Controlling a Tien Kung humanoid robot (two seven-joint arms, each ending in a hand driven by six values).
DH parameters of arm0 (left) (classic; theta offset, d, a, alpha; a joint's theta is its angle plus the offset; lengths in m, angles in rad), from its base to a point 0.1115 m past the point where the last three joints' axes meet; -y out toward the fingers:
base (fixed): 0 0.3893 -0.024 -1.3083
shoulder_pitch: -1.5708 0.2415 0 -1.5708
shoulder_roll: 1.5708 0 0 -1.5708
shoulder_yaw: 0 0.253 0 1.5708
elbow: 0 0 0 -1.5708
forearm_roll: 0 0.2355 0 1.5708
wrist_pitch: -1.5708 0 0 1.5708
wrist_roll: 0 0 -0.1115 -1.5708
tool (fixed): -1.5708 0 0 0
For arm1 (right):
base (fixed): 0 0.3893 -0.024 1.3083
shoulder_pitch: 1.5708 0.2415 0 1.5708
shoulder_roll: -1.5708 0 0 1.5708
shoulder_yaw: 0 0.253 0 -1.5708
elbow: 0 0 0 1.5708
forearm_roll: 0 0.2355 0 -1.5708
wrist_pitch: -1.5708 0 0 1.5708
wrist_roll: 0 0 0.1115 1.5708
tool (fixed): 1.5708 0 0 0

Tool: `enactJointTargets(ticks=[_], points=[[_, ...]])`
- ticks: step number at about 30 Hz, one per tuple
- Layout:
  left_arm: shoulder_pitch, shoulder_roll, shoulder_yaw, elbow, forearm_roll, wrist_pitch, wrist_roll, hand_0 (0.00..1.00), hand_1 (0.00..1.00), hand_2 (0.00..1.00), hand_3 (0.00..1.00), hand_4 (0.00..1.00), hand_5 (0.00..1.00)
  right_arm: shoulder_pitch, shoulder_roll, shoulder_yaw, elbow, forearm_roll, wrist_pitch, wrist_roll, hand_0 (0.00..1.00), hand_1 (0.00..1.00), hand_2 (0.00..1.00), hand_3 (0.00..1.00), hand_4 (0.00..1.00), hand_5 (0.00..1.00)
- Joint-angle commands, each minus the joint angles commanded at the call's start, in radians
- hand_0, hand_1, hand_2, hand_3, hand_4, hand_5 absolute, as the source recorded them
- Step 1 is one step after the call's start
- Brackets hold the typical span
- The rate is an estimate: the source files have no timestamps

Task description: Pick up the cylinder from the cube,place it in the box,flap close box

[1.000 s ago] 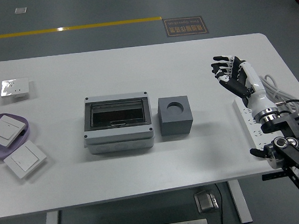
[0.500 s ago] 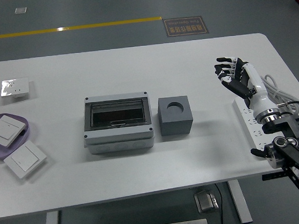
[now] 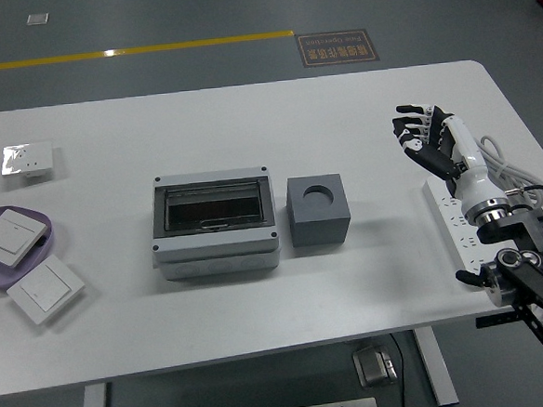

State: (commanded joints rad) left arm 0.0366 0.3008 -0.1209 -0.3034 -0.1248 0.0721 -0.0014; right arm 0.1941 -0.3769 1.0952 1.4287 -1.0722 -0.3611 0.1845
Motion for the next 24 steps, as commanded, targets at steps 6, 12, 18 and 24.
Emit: enactJointTargets(ticks=[6, 12, 18, 24], points=[[-0.001, -0.002, 0.001, 0.0, -0.002, 0.0, 0.0, 0.613, 0.629, 0.607, 0.641, 0.711, 0.25, 0.001, -0.002, -0.003, -0.001, 0.01, -0.005, 0.005, 0.643, 0.63, 0.643, 0.676, 0.665, 0.229], [-0.003, -0.002, 0.002, 0.0, -0.001, 0.0, -0.001, 0.613, 0.629, 0.608, 0.641, 0.711, 0.25, -0.001, -0.001, -0.007, -0.005, 0.032, -0.014, 0.021, 0.646, 0.631, 0.643, 0.676, 0.659, 0.236], [-0.002, 0.0, 0.008, 0.001, -0.006, 0.0, 0.0, 0.613, 0.629, 0.608, 0.641, 0.71, 0.251, 0.004, -0.001, -0.015, -0.012, 0.077, -0.028, 0.061, 0.649, 0.631, 0.642, 0.675, 0.665, 0.216], [-0.006, -0.003, 0.016, 0.002, -0.01, 0.0, -0.001, 0.613, 0.628, 0.608, 0.641, 0.711, 0.251, 0.015, -0.005, -0.028, -0.011, 0.104, -0.035, 0.081, 0.65, 0.63, 0.644, 0.676, 0.678, 0.21]])
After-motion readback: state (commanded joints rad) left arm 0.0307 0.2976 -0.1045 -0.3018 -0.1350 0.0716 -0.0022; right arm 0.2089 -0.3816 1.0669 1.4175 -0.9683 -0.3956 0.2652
